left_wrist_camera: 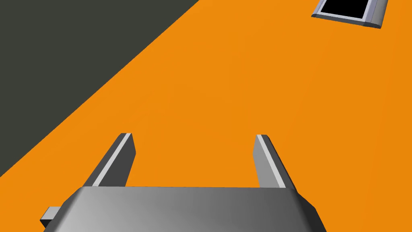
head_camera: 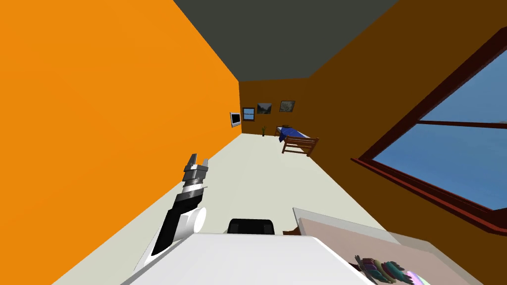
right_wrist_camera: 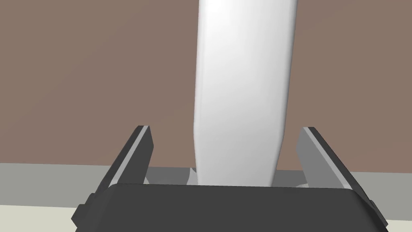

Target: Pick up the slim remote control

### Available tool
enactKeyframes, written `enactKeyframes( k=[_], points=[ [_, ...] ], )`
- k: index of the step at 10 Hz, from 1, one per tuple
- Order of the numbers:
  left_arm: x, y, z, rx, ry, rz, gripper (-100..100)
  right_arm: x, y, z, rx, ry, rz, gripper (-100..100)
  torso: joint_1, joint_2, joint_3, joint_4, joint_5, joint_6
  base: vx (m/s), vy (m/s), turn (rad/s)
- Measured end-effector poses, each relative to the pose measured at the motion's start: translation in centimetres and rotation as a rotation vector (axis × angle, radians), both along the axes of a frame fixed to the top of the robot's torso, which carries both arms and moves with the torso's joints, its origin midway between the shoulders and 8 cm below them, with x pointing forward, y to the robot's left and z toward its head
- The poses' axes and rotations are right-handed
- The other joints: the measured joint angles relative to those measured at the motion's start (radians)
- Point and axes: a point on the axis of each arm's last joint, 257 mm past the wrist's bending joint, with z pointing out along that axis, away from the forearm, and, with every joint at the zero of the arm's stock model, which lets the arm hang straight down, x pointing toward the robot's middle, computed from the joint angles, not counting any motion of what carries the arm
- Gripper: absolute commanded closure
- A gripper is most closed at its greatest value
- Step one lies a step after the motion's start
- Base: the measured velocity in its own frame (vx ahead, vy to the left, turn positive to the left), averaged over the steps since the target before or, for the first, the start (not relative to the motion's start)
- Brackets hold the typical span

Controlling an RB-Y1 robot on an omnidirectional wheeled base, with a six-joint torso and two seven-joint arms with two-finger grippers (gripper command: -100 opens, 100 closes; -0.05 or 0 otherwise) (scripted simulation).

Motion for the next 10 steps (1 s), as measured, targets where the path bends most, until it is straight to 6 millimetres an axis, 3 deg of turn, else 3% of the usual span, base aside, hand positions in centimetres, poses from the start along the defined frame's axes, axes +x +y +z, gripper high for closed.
enactKeyframes(
  k=[3,4,8,9,10],
  points=[
    [0.0,0.0,0.0,0.0,0.0,0.0,0,0.2,1.5,-1.3,-0.002,-0.001,-0.054,-100,0.0,0.001,0.001,0.0,0.0,0.0,-0.086,-0.018,0.147],
    [0.0,0.0,0.0,0.0,0.0,0.0,0,0.2,1.5,-1.4,-0.003,-0.001,-0.057,100,0.001,-0.002,-0.001,0.0,0.0,0.001,-0.009,-0.002,-0.009],
    [0.0,0.0,0.0,0.0,0.0,0.0,0,0.2,1.5,-1.4,-0.002,-0.001,-0.057,100,0.001,-0.005,-0.003,-0.001,0.0,0.001,0.0,0.0,0.0],
    [0.0,0.0,0.0,0.0,0.0,0.0,0,0.2,1.5,-1.4,-0.002,-0.001,-0.057,0,0.001,-0.005,-0.003,-0.001,0.0,0.001,0.0,0.0,0.0],
    [0.0,0.0,0.0,0.0,0.0,0.0,0,0.2,1.5,-1.4,-0.002,-0.001,-0.057,100,0.001,-0.006,-0.003,-0.001,0.0,0.001,0.06,0.004,-0.246]
  ],
)
